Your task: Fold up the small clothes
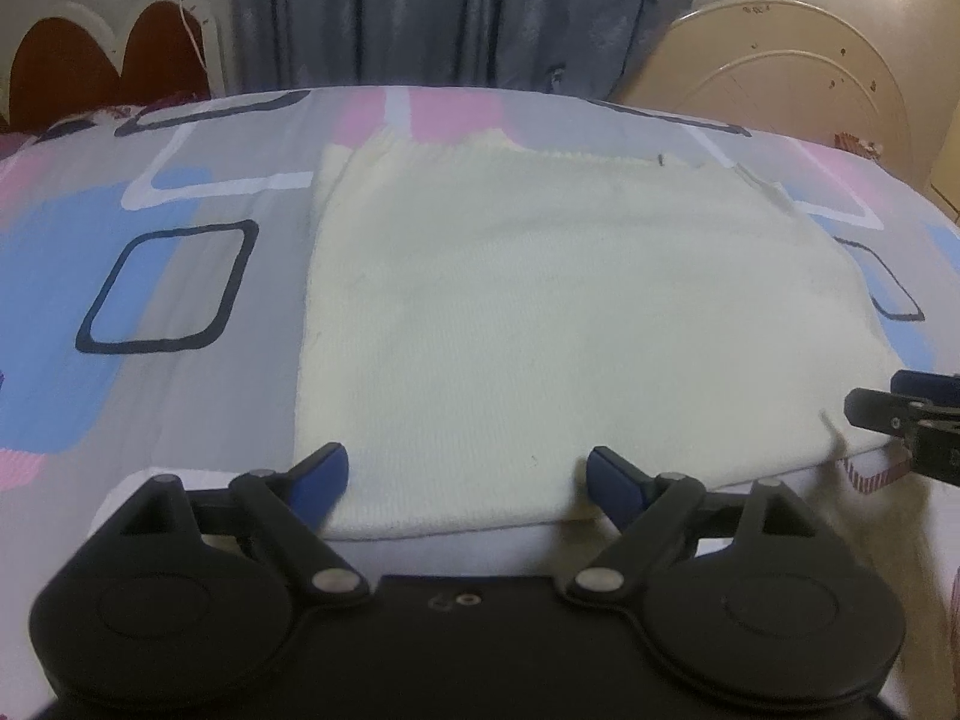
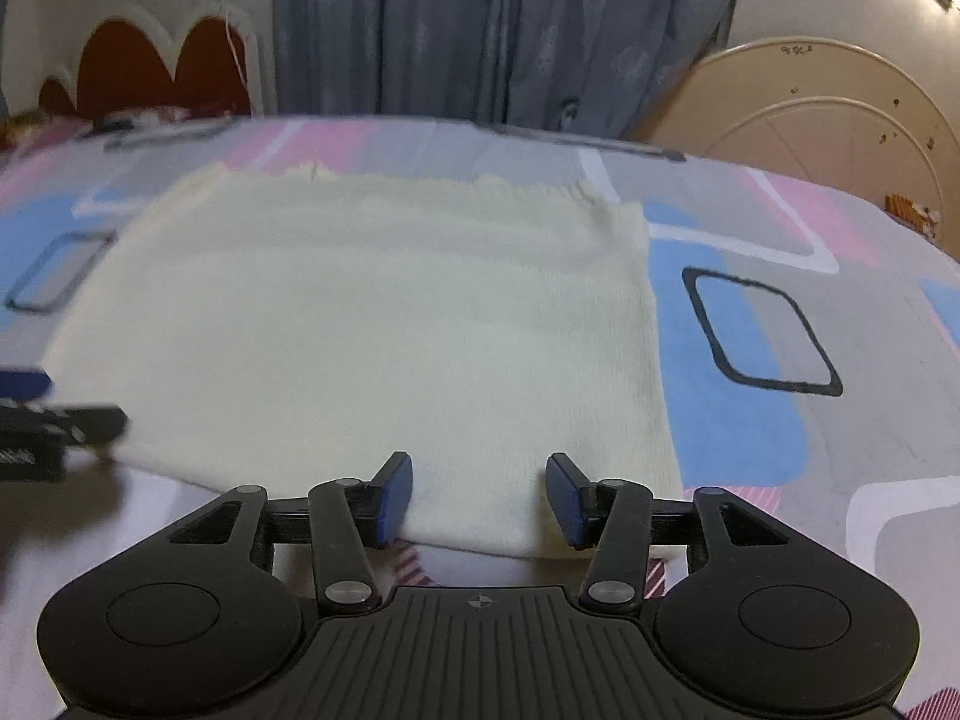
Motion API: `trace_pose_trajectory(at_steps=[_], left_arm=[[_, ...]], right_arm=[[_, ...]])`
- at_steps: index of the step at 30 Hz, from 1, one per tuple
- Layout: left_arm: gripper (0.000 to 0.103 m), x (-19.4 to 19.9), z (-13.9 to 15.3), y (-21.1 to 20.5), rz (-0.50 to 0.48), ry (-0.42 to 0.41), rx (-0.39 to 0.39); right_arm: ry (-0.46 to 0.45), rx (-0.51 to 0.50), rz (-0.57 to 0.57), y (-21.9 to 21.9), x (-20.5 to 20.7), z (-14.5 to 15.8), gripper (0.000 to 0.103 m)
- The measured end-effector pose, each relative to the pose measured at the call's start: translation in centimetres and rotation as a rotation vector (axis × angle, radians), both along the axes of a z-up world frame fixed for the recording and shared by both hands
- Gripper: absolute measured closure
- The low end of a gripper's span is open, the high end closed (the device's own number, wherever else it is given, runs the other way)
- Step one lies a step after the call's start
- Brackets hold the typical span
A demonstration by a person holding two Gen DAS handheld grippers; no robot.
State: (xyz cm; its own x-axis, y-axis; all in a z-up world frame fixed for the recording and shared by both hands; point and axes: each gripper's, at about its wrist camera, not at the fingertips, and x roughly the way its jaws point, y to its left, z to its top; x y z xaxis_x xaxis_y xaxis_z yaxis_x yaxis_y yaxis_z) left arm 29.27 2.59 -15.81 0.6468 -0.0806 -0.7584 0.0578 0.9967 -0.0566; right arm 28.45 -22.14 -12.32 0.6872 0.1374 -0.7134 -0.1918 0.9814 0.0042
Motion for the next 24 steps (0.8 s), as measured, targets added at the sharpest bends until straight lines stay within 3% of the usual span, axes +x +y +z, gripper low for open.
trace_pose_trajectory(at_steps=[8,15,18,20,24], left_arm=[[0.010,-1.0,0.9,0.9,0.044,0.048,-0.049],[0.009,-2.1,-0.3,3.0,0.185,0.138,-0.214],[0.009,-3.0,-0.5,3.1,0.215,0.117,-0.249],[0.009,-3.4,-0.5,3.3,0.246,0.112,-0.303],[0.013,-3.7,-1.2,4.1,0.315,0.068,-0.508]], right_arm=[[-0.023,0.066,0.009,0.2,-1.5,2.2,0.053],[-0.002,0.104,0.080,1.5,-0.6,1.8,0.052],[0.020,0.124,0.113,1.9,-0.1,0.7,0.052],[0.023,0.134,0.136,1.9,0.1,0.2,0.052],[0.014,0.151,0.166,1.9,1.2,-0.1,0.052]])
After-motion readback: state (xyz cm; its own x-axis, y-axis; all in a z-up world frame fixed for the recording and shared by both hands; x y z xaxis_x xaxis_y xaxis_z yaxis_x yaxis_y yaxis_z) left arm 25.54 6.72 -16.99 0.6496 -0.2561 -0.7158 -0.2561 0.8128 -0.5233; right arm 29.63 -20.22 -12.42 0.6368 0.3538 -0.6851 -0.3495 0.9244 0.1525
